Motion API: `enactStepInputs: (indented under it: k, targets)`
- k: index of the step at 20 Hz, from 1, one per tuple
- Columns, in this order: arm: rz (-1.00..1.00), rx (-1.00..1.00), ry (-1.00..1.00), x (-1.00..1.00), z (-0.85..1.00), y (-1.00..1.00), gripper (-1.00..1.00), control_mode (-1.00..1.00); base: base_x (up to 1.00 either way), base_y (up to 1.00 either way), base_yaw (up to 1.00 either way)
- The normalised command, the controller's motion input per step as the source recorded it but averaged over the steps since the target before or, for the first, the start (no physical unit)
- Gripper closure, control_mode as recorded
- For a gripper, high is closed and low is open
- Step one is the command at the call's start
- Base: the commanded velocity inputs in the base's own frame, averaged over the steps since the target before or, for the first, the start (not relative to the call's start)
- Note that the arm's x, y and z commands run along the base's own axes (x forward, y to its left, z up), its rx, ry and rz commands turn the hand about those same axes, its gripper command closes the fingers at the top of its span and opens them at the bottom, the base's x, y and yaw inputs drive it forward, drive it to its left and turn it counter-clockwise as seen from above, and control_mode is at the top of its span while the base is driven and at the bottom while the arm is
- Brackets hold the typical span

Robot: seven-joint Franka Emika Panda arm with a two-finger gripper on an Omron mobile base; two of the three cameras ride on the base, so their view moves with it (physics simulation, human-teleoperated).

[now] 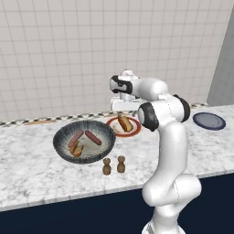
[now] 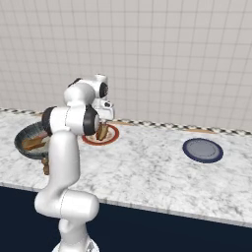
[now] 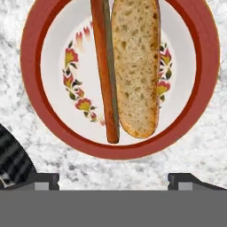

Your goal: Place one bun and one sausage from the bowl on each plate.

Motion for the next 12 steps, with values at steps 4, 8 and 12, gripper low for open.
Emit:
enactStepInputs:
  k: [4, 8, 12]
  targets:
    - [-0.01, 0.01, 0.0, -0.96, 0.13, -0.13, -1.0, -1.0, 0.0, 0.0, 0.0]
    - [0.0, 0.0, 0.0, -1.0, 0.16, -0.03, -1.0, -1.0, 0.0, 0.0, 0.0]
    - [0.0, -0.01, -0.08, -0.69, 0.52, 0.5, -1.0, -1.0, 0.0, 0.0, 0.0]
